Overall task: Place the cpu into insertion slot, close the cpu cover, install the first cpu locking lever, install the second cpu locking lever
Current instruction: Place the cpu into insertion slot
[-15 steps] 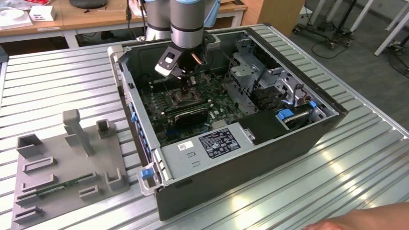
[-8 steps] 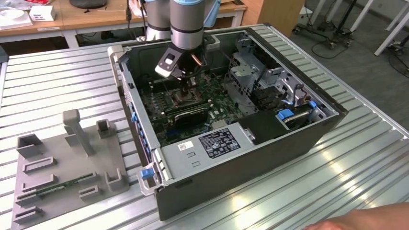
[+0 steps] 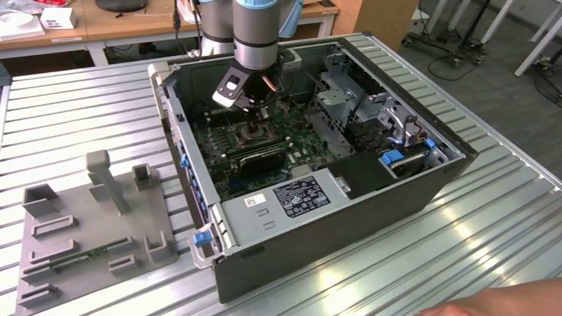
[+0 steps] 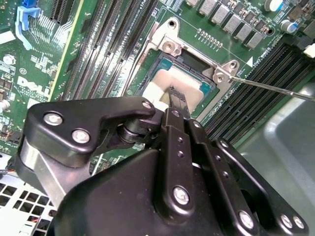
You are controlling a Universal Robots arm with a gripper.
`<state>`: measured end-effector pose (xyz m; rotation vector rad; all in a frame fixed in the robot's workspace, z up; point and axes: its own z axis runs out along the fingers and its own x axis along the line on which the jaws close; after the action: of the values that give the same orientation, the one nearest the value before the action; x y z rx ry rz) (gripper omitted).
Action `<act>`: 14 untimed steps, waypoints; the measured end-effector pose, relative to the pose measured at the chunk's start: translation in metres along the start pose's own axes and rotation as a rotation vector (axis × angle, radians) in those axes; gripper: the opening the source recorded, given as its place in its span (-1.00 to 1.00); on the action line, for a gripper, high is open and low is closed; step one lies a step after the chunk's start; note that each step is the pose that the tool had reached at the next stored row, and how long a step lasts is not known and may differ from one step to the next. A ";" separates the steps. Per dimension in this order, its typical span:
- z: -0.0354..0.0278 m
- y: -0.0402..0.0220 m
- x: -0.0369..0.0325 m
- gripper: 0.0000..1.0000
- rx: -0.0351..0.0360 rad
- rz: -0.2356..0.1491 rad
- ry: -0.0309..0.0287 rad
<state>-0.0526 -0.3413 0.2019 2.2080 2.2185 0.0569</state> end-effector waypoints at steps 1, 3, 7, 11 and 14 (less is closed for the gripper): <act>0.0001 0.0000 0.0001 -0.79 0.0000 0.000 -0.0001; 0.0003 -0.0001 0.0005 -0.79 0.0000 0.000 0.0001; 0.0010 -0.0003 0.0010 -0.79 -0.0001 0.000 0.0005; 0.0036 -0.0008 0.0006 -0.79 0.0009 0.000 -0.0011; 0.0041 -0.0007 0.0008 -0.79 0.0000 0.000 0.0002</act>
<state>-0.0532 -0.3403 0.1978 2.2081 2.2186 0.0571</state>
